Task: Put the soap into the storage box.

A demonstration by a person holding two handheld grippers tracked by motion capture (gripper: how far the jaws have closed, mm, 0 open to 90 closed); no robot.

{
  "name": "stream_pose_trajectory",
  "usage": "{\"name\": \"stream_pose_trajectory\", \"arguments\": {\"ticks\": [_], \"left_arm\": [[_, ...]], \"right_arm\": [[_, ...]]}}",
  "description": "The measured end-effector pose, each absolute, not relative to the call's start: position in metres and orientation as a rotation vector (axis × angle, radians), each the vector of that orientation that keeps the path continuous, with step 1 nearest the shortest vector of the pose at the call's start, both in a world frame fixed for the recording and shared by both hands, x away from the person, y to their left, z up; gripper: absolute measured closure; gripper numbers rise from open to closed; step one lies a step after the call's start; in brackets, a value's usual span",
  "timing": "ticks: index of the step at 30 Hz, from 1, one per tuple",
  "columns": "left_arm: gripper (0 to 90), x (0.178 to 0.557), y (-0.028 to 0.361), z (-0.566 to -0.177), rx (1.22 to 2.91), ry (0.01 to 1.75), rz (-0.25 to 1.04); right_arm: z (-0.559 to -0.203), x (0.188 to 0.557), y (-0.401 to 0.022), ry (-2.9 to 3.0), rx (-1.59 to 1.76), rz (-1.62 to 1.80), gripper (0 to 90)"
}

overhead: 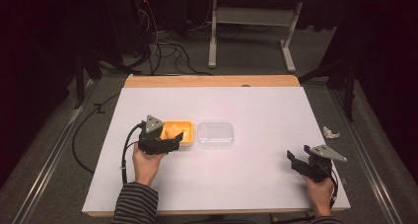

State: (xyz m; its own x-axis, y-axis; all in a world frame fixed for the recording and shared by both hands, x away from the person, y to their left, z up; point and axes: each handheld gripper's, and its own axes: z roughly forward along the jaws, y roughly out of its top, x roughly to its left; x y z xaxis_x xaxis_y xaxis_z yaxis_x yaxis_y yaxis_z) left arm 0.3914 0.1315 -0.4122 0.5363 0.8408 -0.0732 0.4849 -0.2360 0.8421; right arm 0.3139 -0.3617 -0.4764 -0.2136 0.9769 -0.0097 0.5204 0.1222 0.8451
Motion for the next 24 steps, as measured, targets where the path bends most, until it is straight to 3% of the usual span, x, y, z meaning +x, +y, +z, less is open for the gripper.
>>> {"name": "stream_pose_trajectory", "arguments": {"ticks": [24], "left_arm": [[18.7,0.364,0.147,-0.413,1.801,1.088,0.467]], "right_arm": [[-0.477,0.314,-0.362,1.809,1.446,0.99,29.1]]}}
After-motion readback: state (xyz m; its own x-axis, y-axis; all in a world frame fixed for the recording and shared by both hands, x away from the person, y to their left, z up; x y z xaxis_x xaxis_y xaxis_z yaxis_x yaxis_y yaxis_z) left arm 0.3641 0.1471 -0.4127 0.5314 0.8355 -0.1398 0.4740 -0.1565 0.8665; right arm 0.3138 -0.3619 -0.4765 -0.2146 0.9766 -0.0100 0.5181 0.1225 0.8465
